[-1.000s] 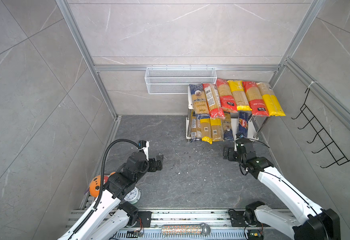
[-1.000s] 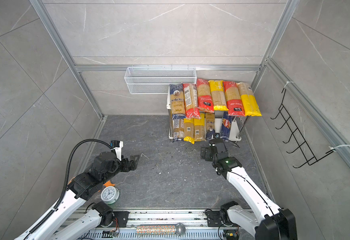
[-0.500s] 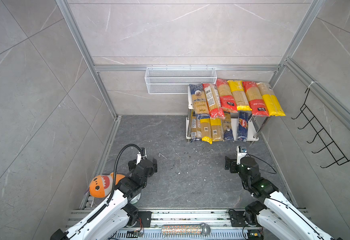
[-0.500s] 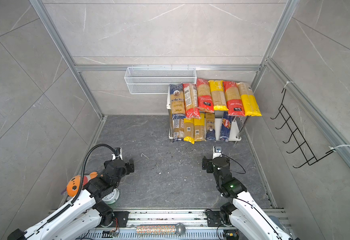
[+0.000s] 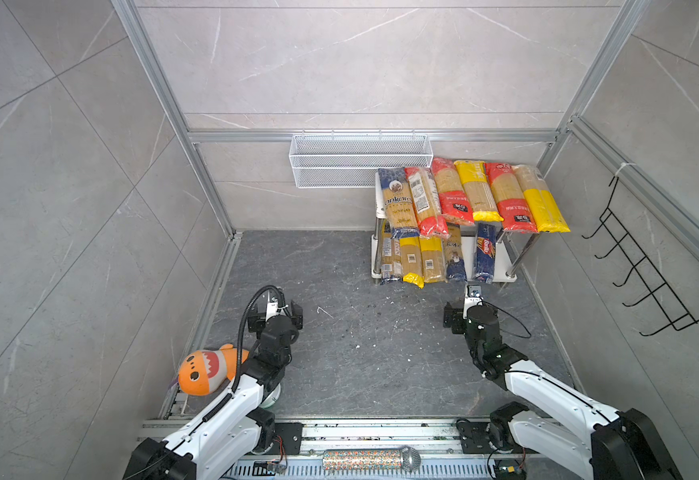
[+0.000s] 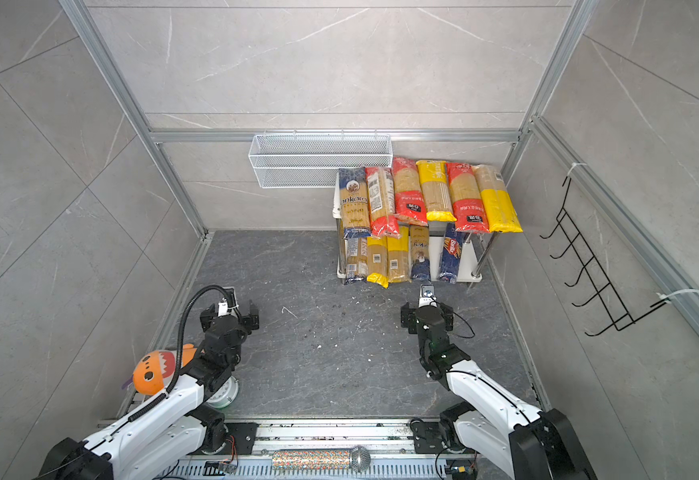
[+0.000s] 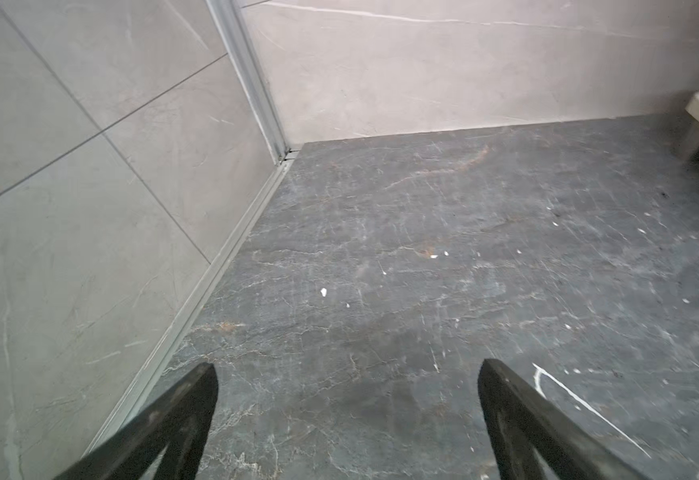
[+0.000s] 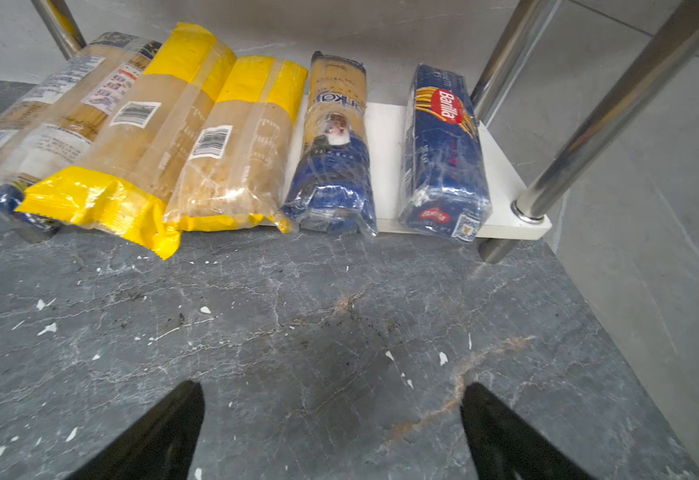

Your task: Place and organize the pasta boxes and bags onto the shelf

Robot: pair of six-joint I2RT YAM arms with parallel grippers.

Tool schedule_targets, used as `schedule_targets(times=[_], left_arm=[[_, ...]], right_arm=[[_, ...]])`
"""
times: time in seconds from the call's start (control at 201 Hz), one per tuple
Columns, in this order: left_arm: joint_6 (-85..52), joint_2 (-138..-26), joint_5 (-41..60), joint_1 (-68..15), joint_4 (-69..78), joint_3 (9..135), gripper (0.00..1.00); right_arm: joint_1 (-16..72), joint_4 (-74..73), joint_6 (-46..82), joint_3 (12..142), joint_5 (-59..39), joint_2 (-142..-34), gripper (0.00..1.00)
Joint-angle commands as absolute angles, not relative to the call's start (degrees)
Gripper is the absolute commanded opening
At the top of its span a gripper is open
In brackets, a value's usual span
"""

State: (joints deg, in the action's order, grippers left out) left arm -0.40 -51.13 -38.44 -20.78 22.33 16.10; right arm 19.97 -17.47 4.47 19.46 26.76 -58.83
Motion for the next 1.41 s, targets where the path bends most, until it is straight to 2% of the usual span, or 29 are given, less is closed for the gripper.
schedule_targets(times=[0.0,0.338,0.702,0.826,0.906,1.02,1.205,1.284,1.339,1.404], left_arm=[[0.69,-54.67,-37.07,-16.45,33.47,15.02,1.0],[3.43,-72.24,-35.38,-13.14,44.61,15.43,1.0],[4.3,-78.61,-33.08,-10.23,53.8,15.86,1.0],[5.91,-85.8,-30.9,-9.32,66.07,14.25,1.0],[3.5,-82.72,-28.65,-8.8,59.3,14.67,1.0],[3.72,-83.84,-27.28,-7.81,59.97,15.23,1.0],[1.15,-83.57,-16.98,-3.21,54.31,17.05,1.0],[2.44,-89.09,-16.35,-2.36,62.47,16.65,0.99],[0.3,-85.4,-14.06,-1.77,52.11,18.27,0.99],[0.72,-86.7,-13.99,-1.59,55.0,18.28,0.99]], right_arm=[[16.91,-24.65,5.22,17.76,25.36,-59.53,1.0],[12.7,-29.63,5.98,16.98,22.42,-63.93,1.0],[11.62,-32.96,5.02,17.51,20.52,-67.99,1.0],[11.17,-34.55,5.17,16.54,20.14,-67.33,1.0],[10.66,-35.94,5.31,16.26,19.23,-67.75,1.0],[9.86,-38.79,5.31,16.17,17.7,-69.31,1.0],[7.47,-43.67,5.76,15.79,14.83,-71.78,1.0],[6.52,-44.41,5.94,15.52,13.93,-71.84,1.0],[6.38,-44.84,6.0,15.15,13.68,-71.61,1.0],[6.17,-45.01,6.03,15.07,13.45,-71.53,1.0]])
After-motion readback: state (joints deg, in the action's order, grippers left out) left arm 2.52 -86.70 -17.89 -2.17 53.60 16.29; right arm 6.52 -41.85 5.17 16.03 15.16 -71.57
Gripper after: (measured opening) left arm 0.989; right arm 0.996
